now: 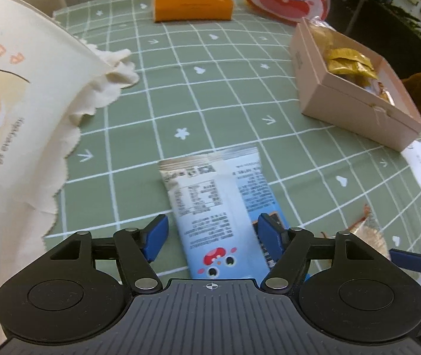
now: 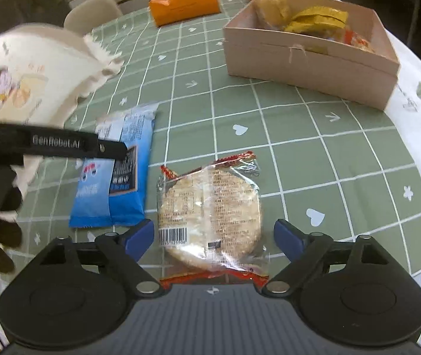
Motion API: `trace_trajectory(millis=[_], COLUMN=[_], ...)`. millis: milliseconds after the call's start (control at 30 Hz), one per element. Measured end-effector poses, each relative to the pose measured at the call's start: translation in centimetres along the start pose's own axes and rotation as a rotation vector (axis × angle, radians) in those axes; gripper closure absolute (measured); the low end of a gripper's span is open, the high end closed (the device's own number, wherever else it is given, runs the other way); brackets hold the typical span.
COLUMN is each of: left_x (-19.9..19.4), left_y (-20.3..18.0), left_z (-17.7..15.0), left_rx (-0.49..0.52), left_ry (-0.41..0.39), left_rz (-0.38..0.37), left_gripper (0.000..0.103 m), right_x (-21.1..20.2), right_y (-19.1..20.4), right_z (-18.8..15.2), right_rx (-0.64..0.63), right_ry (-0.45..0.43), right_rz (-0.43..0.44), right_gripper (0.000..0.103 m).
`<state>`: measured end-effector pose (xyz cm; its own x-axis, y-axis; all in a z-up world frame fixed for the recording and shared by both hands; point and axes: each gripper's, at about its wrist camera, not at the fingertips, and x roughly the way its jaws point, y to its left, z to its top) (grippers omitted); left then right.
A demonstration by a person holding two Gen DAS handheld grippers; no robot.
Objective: Organize snacks
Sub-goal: 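Move the left gripper to the blue snack packet while the right gripper returns to the round cracker, then close the left gripper on the blue snack packet and lift it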
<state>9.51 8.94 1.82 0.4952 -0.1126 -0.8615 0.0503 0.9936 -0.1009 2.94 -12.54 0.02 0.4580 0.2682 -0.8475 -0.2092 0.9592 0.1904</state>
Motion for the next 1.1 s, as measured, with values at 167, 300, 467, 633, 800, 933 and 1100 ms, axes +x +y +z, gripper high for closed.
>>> trace_trajectory(millis=[167,300,467,633,800,933,1100], left_x=[0.0,0.7,1.3,1.8,2.7,2.8,1.2], left_y=[-1.0,-2.9,-3.5,-2.9,-3.4,-3.7,-4.7], left_z=[0.4,0.9,1.2,1.3,1.4,1.6,1.9], left_rx=[-0.006,0.032,0.051,0.009,-0.044,-0.056,-0.031], left_ry=[0.034,0.035,0.021,0.029,0.061,0.058,0.005], left_rz=[0.011,0.048,0.119,0.130,0.052,0.046,0.048], left_gripper=[0.034,0.031,0.010,0.002,0.002,0.001,0.005], right_x=[0.8,1.1,1.2,1.2,1.3,1.1,0.9], right_y=[2.4,2.9,2.7,2.6,2.5,2.5,2.5], right_z=[-0.5,-0.7,-0.5,-0.7,-0.7,-1.0,-1.4], right_rx=[-0.144,-0.175,-0.191,-0.201,-0.209,-0.214,-0.218], right_ry=[0.011,0.013,0.017,0.008,-0.002,-0.022,-0.042], right_rz=[-0.085,-0.100,-0.089,-0.083,-0.082,-0.079,-0.076], right_gripper=[0.009,0.005,0.003,0.001,0.000,0.000,0.000])
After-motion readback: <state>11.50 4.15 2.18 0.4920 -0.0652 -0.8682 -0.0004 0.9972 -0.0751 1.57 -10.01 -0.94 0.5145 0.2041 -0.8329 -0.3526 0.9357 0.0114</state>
